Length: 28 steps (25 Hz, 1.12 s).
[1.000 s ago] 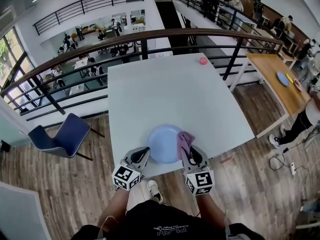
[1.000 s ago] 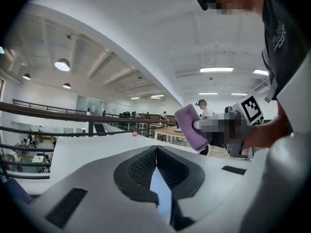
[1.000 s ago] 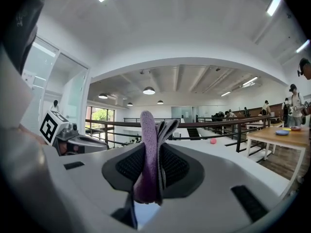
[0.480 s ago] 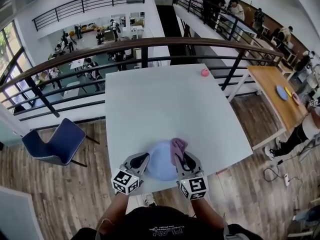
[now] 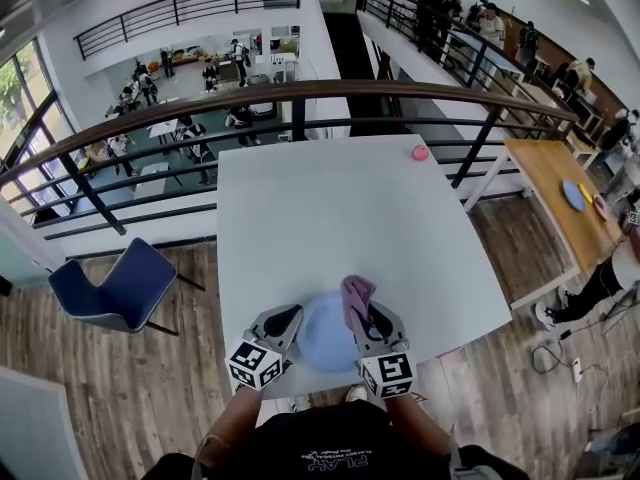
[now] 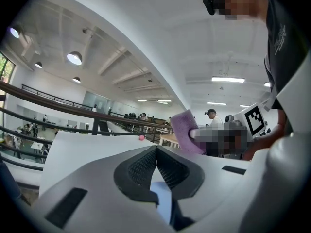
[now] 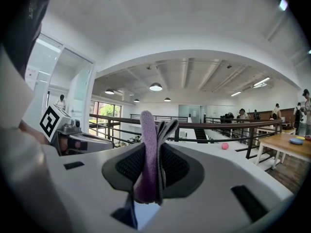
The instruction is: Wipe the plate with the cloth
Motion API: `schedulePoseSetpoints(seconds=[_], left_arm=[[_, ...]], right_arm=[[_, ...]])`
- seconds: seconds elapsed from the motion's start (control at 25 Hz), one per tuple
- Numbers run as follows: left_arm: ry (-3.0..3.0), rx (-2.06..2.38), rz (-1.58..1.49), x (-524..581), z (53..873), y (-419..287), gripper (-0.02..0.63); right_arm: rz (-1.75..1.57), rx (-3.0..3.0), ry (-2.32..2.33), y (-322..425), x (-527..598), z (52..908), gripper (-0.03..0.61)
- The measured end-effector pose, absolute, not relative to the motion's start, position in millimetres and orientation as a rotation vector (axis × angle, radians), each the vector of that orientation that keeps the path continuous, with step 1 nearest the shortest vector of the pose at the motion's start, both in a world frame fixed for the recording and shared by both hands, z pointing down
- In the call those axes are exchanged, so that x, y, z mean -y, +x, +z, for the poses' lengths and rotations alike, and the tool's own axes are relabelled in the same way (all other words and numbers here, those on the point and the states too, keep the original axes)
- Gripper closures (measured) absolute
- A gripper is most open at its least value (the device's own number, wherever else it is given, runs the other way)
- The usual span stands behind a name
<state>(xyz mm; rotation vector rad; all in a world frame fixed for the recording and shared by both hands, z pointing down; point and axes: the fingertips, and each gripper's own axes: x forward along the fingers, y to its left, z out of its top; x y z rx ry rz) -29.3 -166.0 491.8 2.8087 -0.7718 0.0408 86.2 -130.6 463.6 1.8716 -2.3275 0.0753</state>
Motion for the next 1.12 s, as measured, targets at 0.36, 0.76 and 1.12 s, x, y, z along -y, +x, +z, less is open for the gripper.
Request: schedulePoseSetpoints(seconds=[0.36,0.76,1.12], left_arm=[[2.727,0.949,0.08,176,488,-20,0.601],[2.665,1.047,0.116,178,496,-23,0.601],[2.552,1.194,0.2,198,530,-43,0.601]], right_arm=[[0.061,2.419,1.718,96,149,467,0.48],[0.098,2.465,1.605,92,152,482,0.48],[0.119,2.479,1.503,88,159,507,0.48]])
